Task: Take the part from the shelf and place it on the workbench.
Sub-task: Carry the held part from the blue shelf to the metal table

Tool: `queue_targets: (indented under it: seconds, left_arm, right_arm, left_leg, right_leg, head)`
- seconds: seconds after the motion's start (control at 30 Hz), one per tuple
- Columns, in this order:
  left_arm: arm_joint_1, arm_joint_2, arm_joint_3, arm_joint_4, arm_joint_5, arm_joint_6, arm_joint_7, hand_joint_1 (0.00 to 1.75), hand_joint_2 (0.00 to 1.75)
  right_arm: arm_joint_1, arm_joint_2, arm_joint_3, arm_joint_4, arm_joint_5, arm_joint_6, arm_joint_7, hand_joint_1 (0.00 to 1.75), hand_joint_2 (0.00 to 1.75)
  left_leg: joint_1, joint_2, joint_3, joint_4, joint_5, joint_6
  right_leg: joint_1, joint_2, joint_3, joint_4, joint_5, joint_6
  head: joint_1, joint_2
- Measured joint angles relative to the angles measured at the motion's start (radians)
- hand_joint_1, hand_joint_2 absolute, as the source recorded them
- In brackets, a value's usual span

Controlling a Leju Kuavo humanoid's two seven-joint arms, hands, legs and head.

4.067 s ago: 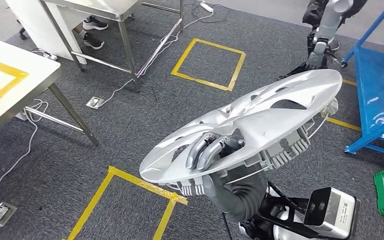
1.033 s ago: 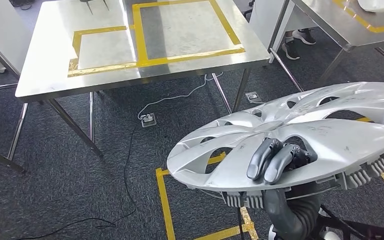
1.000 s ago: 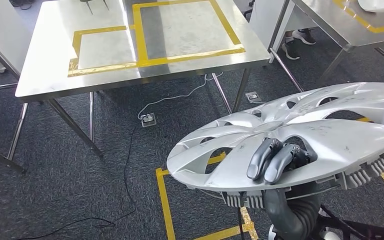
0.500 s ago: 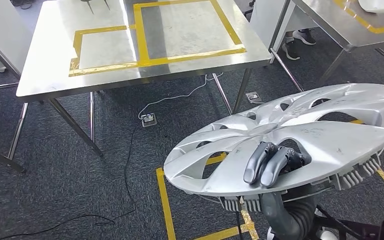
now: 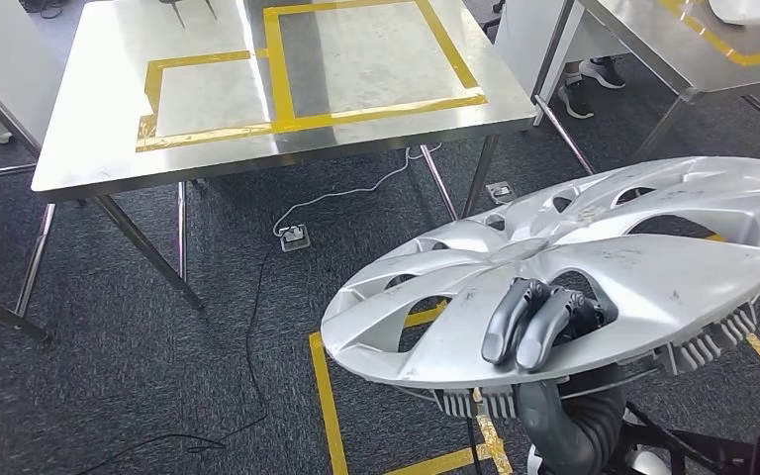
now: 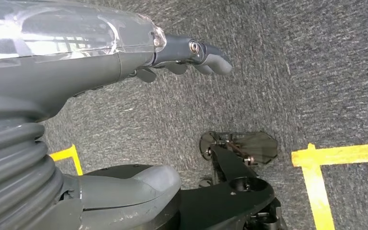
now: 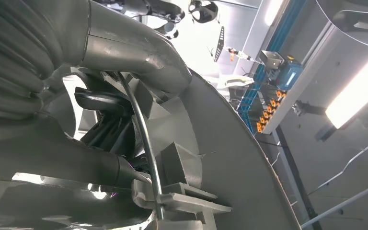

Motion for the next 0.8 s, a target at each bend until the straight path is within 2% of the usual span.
queue_targets:
  seconds: [0.2,0.4,0.53,0.67,0.73,0.77,0.8]
  left_arm:
    - [0.0,-0.003,0.0,0.0,-0.001,-0.002,-0.012,0.0,1.75]
    - [0.0,-0.003,0.0,0.0,-0.004,-0.012,-0.012,0.0,1.75]
    - [-0.001,-0.004,0.0,0.0,-0.004,-0.012,-0.012,0.0,1.75]
    - [-0.001,-0.004,0.0,0.0,-0.005,-0.012,-0.012,0.0,1.75]
    - [-0.001,-0.004,0.0,0.0,-0.005,-0.012,-0.011,0.0,1.75]
    - [0.0,-0.005,0.0,0.0,-0.004,-0.013,-0.01,0.0,1.75]
    - [0.0,-0.005,0.0,0.0,-0.004,-0.013,-0.009,0.0,1.75]
  right_arm:
    - [-0.016,0.0,-0.006,-0.001,-0.007,-0.001,0.007,1.75,1.75]
    - [-0.018,0.0,-0.016,-0.001,-0.009,-0.006,0.019,1.75,1.75]
    - [-0.017,0.0,-0.018,-0.004,-0.005,-0.012,0.019,1.75,1.75]
    - [-0.017,0.0,-0.018,-0.005,-0.004,-0.013,0.019,1.75,1.75]
    - [-0.018,0.001,-0.018,-0.006,-0.002,-0.013,0.018,1.75,1.75]
    - [-0.015,0.001,-0.018,-0.006,-0.001,-0.014,0.018,1.75,1.75]
    - [-0.013,0.001,-0.018,-0.006,0.0,-0.016,0.018,1.75,1.75]
  left_leg:
    - [0.0,0.0,0.0,0.0,0.0,0.0]
    - [-0.006,0.0,0.0,0.005,-0.005,0.01]
    - [0.005,0.003,0.019,-0.021,0.004,0.022]
    - [0.007,0.004,0.023,-0.025,0.004,0.023]
    - [0.007,0.009,0.026,-0.026,0.002,0.025]
    - [0.008,0.012,0.032,-0.026,-0.002,0.023]
    - [0.008,0.016,0.04,-0.026,-0.009,0.02]
  right_leg:
    - [0.0,0.0,0.0,0.0,0.0,0.0]
    - [-0.005,0.001,0.003,-0.006,0.0,0.01]
    - [-0.003,-0.011,-0.001,0.01,-0.016,0.02]
    - [-0.003,-0.018,-0.007,0.024,-0.026,0.021]
    - [-0.005,-0.025,-0.049,0.105,-0.064,0.025]
    - [-0.009,-0.031,-0.081,0.151,-0.067,0.029]
    - [-0.012,-0.036,-0.101,0.171,-0.053,0.032]
  head:
    - [0.0,0.0]
    - [-0.005,0.0]
    - [-0.003,0.0]
    - [-0.001,0.0]
    - [0.006,0.0]
    - [0.011,0.0]
    - [0.016,0.0]
